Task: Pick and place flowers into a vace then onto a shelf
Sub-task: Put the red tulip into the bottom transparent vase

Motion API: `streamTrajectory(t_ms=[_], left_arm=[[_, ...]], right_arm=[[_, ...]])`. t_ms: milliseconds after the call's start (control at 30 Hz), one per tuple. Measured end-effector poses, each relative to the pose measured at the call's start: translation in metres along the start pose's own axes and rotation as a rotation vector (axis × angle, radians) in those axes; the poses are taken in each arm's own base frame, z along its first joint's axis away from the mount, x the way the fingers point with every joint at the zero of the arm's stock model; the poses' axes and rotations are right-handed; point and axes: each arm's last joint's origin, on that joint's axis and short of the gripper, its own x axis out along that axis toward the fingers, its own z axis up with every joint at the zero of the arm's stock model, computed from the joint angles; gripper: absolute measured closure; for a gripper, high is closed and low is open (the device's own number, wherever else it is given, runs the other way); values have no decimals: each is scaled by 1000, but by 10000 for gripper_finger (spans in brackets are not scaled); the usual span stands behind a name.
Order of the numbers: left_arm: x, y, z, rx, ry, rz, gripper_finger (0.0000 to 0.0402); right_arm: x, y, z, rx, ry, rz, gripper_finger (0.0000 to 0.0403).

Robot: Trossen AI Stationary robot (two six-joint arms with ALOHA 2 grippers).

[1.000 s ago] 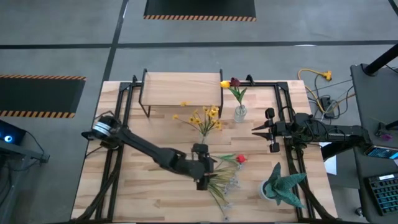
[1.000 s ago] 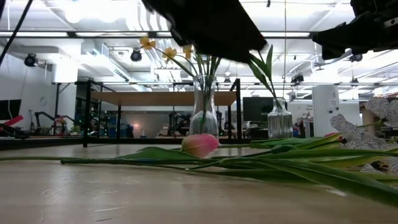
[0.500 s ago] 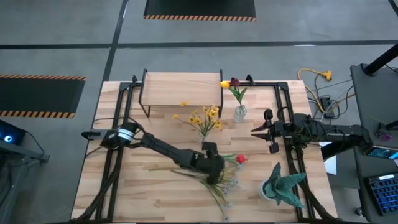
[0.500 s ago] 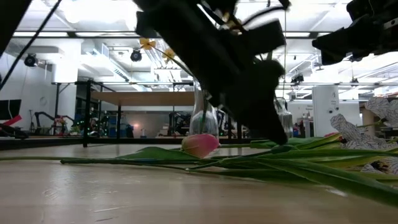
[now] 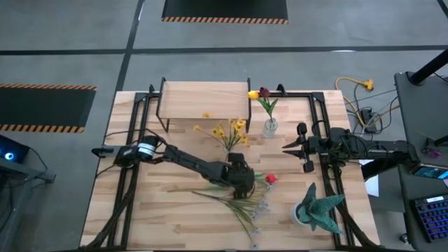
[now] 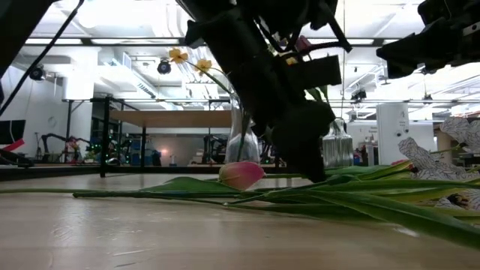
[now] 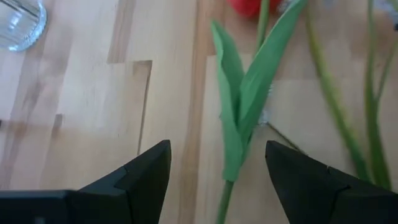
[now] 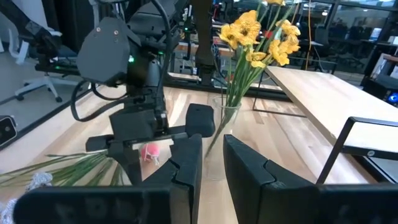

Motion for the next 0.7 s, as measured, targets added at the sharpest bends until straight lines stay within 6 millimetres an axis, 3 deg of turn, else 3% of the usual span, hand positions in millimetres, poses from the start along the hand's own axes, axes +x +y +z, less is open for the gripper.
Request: streamTrajectory(t_ms=[233, 700], left_arm=[[2, 0, -2, 4, 7, 2, 190], [1, 0, -2, 5, 9, -5, 379]], right_arm=[[0, 0, 0, -14, -3, 0, 346], [0, 0, 0, -22, -4, -1, 346]])
